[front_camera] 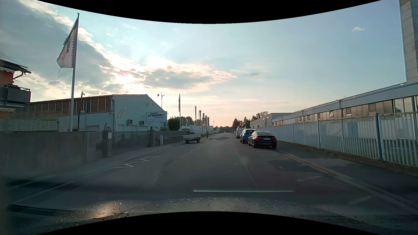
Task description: Follow the waypoints while adhering to traffic rules and regulations
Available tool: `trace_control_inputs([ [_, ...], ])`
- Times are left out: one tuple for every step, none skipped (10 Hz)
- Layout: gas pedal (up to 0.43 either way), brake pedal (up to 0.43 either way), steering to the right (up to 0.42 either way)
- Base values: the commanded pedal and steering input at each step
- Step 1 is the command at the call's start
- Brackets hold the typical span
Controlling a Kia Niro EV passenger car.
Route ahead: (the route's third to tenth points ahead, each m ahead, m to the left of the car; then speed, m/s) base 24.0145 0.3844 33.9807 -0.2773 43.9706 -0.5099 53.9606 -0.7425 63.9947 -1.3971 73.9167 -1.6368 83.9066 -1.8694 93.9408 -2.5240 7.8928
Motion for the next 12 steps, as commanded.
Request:
trace_control_inputs([
  [0.047,0.000,-0.001],
  [0.047,0.000,0.000],
  [0.047,0.000,-0.001],
  [0.047,0.000,0.000],
  [0.047,0.000,-0.001],
  [0.047,0.000,0.000],
  [0.047,0.000,0.000],
  [0.059,0.000,0.000],
  [0.059,0.000,0.002],
  [0.059,0.000,0.003],
  [0.059,0.000,0.003],
  [0.059,0.000,0.003],
])
